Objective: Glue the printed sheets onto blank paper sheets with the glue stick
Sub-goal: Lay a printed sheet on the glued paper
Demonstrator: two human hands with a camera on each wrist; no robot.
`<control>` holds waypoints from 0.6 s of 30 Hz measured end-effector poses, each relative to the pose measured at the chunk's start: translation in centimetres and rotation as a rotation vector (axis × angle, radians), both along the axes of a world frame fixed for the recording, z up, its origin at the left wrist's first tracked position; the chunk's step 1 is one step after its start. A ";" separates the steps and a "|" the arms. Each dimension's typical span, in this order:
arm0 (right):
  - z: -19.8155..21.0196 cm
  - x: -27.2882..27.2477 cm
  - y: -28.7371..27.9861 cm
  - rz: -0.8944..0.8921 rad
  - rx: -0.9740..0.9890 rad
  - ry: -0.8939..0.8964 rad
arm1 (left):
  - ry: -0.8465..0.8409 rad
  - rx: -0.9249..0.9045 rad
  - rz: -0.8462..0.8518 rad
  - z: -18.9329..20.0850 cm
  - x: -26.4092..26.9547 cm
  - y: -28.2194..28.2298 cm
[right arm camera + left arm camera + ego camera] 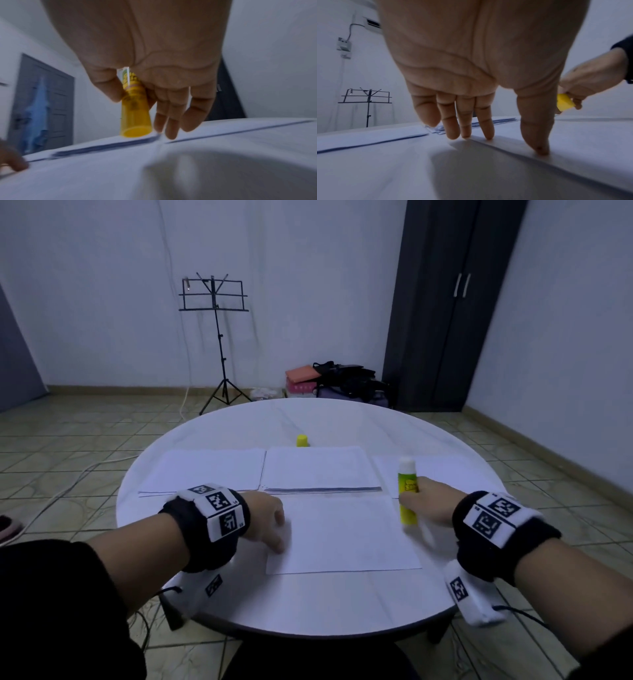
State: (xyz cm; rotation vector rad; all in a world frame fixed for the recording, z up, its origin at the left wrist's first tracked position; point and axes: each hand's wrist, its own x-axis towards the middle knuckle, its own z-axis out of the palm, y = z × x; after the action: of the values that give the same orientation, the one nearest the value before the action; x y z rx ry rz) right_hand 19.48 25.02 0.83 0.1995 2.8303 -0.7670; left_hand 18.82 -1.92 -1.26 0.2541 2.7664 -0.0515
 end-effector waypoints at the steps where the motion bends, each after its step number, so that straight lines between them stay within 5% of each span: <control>1: 0.2 -0.2 -1.1 0.026 -0.010 0.018 | 0.004 -0.002 -0.006 0.0 0.0 0.0; 10: 0.7 -2.4 -10.3 0.103 -0.219 0.225 | 0.038 -0.107 -0.141 0.0 0.3 -1.0; 18: 0.2 -4.5 -15.8 0.176 -0.125 0.259 | -0.019 -0.112 -0.150 0.4 0.0 -1.2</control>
State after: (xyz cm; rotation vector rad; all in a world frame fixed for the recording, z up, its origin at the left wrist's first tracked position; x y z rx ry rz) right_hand 14.99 9.26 1.07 -0.1790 2.9696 -0.9891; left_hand 18.82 -3.16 -0.87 0.4296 2.7098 -0.2409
